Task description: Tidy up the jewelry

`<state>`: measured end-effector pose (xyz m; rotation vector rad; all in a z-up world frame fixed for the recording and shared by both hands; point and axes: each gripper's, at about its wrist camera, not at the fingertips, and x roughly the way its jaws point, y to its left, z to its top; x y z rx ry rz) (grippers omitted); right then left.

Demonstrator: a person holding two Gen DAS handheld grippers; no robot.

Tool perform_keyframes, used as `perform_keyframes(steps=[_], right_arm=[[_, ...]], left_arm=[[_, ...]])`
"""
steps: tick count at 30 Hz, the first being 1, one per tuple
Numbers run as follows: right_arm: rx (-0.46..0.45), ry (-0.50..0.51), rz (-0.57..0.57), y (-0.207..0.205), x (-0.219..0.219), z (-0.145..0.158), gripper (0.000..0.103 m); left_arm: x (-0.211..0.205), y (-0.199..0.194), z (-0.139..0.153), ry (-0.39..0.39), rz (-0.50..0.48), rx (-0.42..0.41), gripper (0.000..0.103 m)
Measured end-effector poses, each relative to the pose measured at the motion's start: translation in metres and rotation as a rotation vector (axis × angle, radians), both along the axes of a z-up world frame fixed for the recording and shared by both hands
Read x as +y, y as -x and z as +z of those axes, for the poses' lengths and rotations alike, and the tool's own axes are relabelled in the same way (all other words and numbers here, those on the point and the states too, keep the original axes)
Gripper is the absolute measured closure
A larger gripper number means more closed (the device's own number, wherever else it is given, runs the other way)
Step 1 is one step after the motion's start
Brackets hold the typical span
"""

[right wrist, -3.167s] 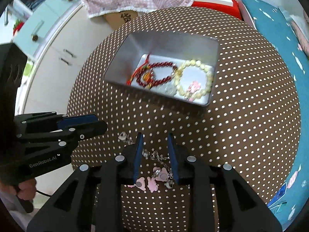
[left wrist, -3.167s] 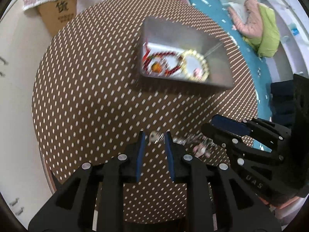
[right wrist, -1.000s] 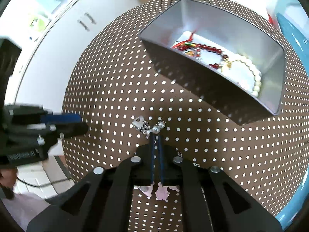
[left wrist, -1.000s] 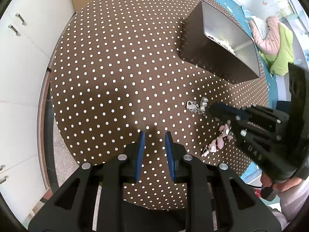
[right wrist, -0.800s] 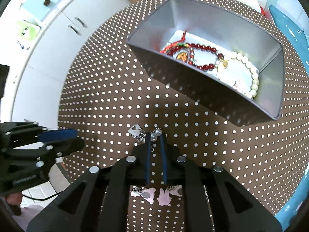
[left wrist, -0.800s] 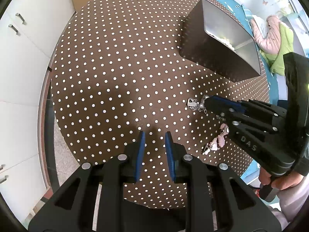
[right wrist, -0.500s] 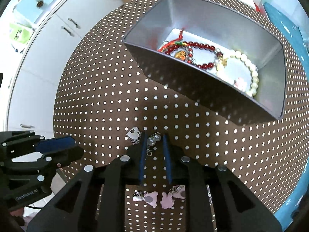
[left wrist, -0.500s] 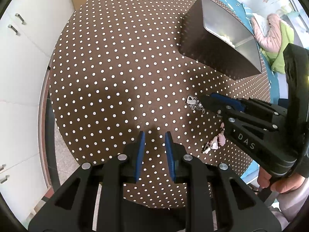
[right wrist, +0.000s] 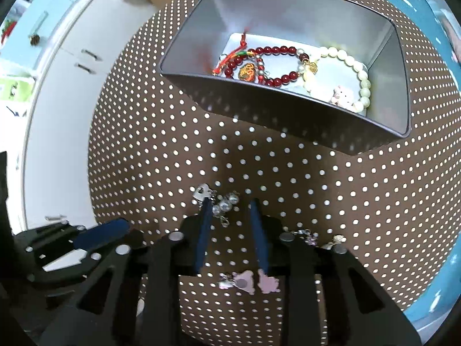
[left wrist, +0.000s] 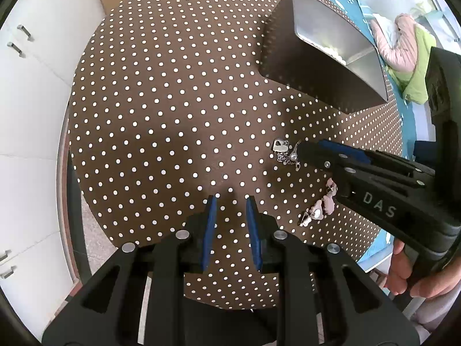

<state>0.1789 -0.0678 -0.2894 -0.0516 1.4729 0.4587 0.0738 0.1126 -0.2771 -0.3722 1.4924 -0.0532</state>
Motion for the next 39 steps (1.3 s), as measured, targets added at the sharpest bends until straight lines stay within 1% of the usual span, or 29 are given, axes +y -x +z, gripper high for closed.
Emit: perform_keyframes(steps=[3,5,6,7,8,11,15,17,22,26,27,30,31,32,34,35,37,38,39], right_arm=[[0.002,0.018,-0.005,0.000,0.005,-0.006,0.075],[-0.040,0.049,0.006,0.002,0.009,-0.005,0.078],[-0.051,0.060,0.017,0.003,0.018,-0.006,0.078],[-0.061,0.067,0.026,0.004,0.019,-0.005,0.083],[-0.064,0.057,0.033,0.005,0.021,-0.005,0.090],[-0.070,0.056,0.044,0.011,0.024,-0.007,0.091],[-0.050,-0.002,-0.014,0.015,0.009,-0.004,0.091],[-0.062,-0.018,-0.034,0.014,0.002,0.003,0.091],[-0.107,-0.087,-0.116,0.009,-0.027,0.033,0.091],[-0.163,-0.124,-0.173,0.015,-0.056,0.065,0.091],[-0.173,-0.131,-0.183,0.016,-0.059,0.067,0.091],[-0.206,-0.144,-0.216,0.019,-0.079,0.082,0.091],[-0.214,-0.149,-0.225,0.021,-0.084,0.086,0.091],[-0.218,-0.151,-0.231,0.024,-0.078,0.081,0.091],[-0.225,-0.153,-0.248,0.025,-0.092,0.087,0.091],[-0.226,-0.155,-0.256,0.027,-0.097,0.089,0.091],[-0.224,-0.159,-0.267,0.035,-0.104,0.092,0.091],[-0.223,-0.157,-0.273,0.036,-0.105,0.091,0.091],[-0.219,-0.157,-0.277,0.035,-0.107,0.090,0.091]], left_arm=[[-0.002,-0.003,-0.002,-0.001,-0.017,0.002,0.081],[-0.003,-0.005,-0.004,-0.002,-0.031,0.002,0.081],[-0.004,-0.007,-0.005,-0.001,-0.036,0.001,0.081],[-0.005,-0.008,-0.005,0.000,-0.042,0.000,0.081],[-0.004,-0.010,-0.005,0.002,-0.046,0.001,0.081],[-0.008,-0.016,-0.007,0.006,-0.063,-0.002,0.081],[-0.014,-0.026,-0.004,0.013,-0.089,-0.012,0.081],[-0.020,-0.030,-0.004,0.017,-0.105,-0.017,0.081],[-0.047,-0.042,-0.004,0.028,-0.156,-0.027,0.081],[-0.071,-0.050,-0.005,0.057,-0.209,-0.036,0.081],[-0.078,-0.053,-0.006,0.070,-0.227,-0.035,0.081],[-0.099,-0.058,-0.015,0.096,-0.275,-0.013,0.071],[-0.104,-0.059,-0.018,0.100,-0.290,-0.006,0.070],[-0.110,-0.060,-0.021,0.103,-0.303,0.001,0.070],[-0.122,-0.062,-0.028,0.110,-0.327,0.017,0.065],[-0.129,-0.063,-0.032,0.108,-0.338,0.025,0.063],[-0.139,-0.065,-0.036,0.089,-0.353,0.034,0.061],[-0.144,-0.064,-0.036,0.085,-0.362,0.021,0.061],[-0.148,-0.066,-0.037,0.081,-0.371,0.026,0.061]])
